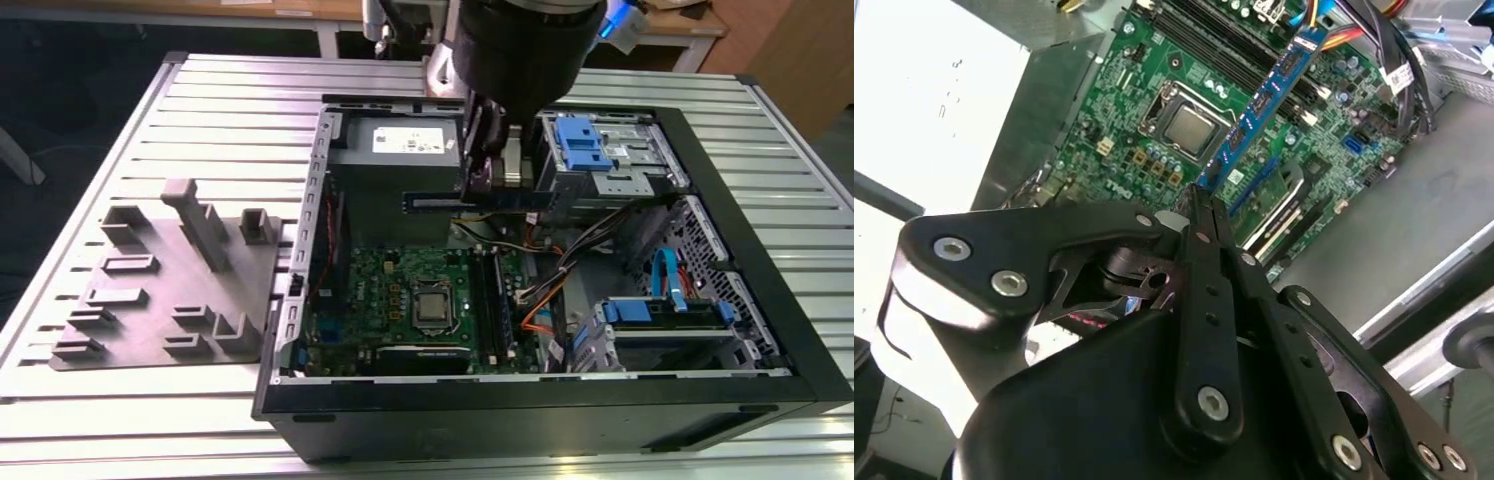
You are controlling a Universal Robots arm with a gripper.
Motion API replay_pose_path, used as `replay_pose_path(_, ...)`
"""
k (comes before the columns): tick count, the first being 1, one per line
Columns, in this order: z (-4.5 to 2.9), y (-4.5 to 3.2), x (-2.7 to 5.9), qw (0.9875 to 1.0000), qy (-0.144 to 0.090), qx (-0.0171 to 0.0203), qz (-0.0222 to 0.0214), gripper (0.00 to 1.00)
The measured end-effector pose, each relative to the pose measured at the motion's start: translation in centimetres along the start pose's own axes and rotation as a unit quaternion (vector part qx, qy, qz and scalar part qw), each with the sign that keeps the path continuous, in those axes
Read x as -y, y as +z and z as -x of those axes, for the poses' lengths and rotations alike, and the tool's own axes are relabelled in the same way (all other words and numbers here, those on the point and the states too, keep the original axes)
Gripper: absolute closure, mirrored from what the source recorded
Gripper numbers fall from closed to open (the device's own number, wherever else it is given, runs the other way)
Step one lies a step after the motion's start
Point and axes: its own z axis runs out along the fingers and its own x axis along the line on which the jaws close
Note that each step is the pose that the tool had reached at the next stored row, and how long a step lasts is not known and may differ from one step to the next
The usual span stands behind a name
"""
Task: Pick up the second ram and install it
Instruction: 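Pick up the second ram and move it above second insertion slot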
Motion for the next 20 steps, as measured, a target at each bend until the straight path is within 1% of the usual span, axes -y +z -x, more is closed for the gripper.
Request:
replay_pose_path(4,0.29,0.6,0.18,1.0,0.005,0.0003,-0.0005,0.92)
replay_pose_path(8,0.84,1.08,0.25,1.0,0.008,0.0005,-0.0008,0.92)
replay_pose_path(10,0.99,1.44,0.27,1.0,0.01,0.0006,-0.0009,0.92)
replay_pose_path(14,1.1,2.16,0.31,0.9999,0.012,0.0006,-0.001,0.92)
replay_pose_path(20,1.01,3.25,0.36,0.9999,0.015,0.0008,-0.0013,0.92)
